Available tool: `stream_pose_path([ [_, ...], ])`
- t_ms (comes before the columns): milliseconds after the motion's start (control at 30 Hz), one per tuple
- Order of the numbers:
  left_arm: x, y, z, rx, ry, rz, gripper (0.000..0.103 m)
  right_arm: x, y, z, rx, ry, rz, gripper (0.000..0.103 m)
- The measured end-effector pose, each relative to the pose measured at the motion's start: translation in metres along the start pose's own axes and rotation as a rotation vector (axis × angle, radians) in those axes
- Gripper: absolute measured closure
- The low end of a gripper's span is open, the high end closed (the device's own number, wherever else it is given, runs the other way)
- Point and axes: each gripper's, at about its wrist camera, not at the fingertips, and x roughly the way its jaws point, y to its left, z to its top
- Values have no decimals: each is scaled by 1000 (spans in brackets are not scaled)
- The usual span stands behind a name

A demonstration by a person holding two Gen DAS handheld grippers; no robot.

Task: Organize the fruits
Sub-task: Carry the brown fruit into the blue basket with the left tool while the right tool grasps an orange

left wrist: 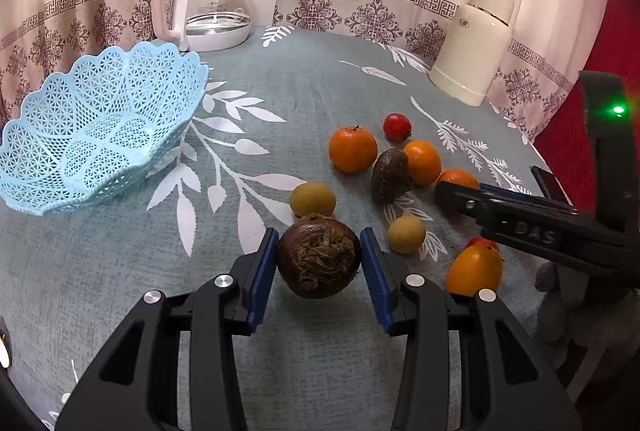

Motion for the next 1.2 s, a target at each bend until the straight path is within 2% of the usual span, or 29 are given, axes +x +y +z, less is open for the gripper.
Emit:
stream_pose_path([
  [367, 0, -1, -1, 3, 1, -1, 60, 11, -2, 4, 15, 11, 8, 63],
  [800, -8, -2, 3, 17, -16, -8, 60, -11, -9, -1, 40, -50, -12, 63],
  [933, -19, 1, 10, 28, -53, 15, 60, -19, -12, -2, 58, -69, -13, 63],
  [1200, -45, 41, 36, -47, -147, 90, 60, -27, -10, -5, 70, -80, -6, 63],
])
